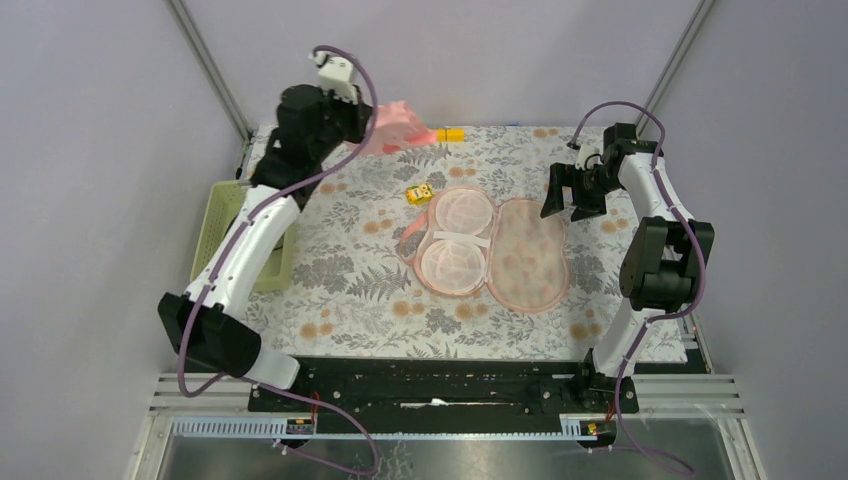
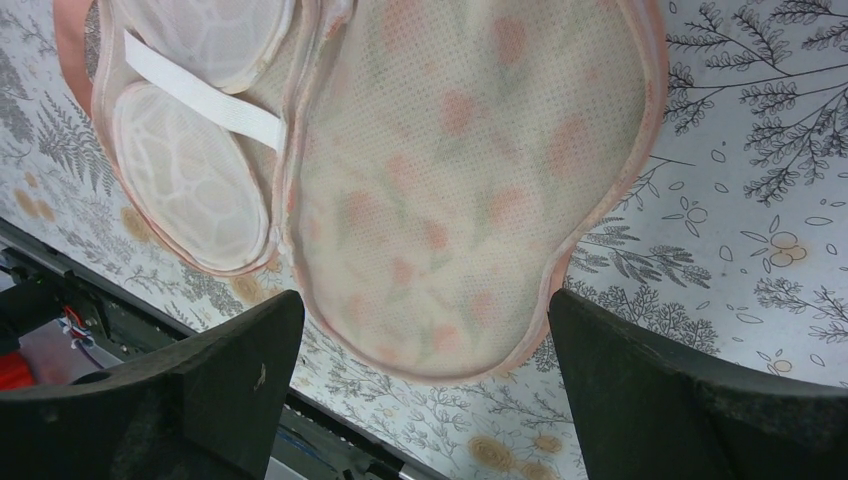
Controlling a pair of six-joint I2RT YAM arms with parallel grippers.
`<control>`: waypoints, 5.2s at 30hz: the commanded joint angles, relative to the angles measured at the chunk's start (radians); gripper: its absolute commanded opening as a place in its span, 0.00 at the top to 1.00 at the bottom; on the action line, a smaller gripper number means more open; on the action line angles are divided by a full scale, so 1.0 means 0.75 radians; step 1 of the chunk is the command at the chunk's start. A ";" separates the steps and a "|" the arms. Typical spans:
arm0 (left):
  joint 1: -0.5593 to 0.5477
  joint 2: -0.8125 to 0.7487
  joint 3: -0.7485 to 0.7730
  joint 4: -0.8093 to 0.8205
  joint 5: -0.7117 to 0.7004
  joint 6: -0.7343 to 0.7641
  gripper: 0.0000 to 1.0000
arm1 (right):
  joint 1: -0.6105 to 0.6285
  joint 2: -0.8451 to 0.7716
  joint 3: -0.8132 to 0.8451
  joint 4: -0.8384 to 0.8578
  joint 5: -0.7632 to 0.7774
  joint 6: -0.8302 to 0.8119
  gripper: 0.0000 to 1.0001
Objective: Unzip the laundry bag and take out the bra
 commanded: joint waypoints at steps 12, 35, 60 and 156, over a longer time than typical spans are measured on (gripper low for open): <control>0.733 -0.172 0.086 -0.142 0.392 0.333 1.00 | -0.004 0.029 0.038 -0.016 -0.099 0.014 0.00; 1.346 0.016 -0.007 -0.201 1.005 0.914 1.00 | -0.002 0.075 0.076 -0.044 -0.153 0.041 0.00; 1.508 -0.076 -0.630 -0.483 0.856 1.717 1.00 | -0.002 0.063 0.033 -0.050 -0.153 0.009 0.00; -0.068 0.455 -0.637 0.031 0.478 0.267 0.39 | -0.124 0.170 -0.420 0.191 -0.079 -0.164 0.54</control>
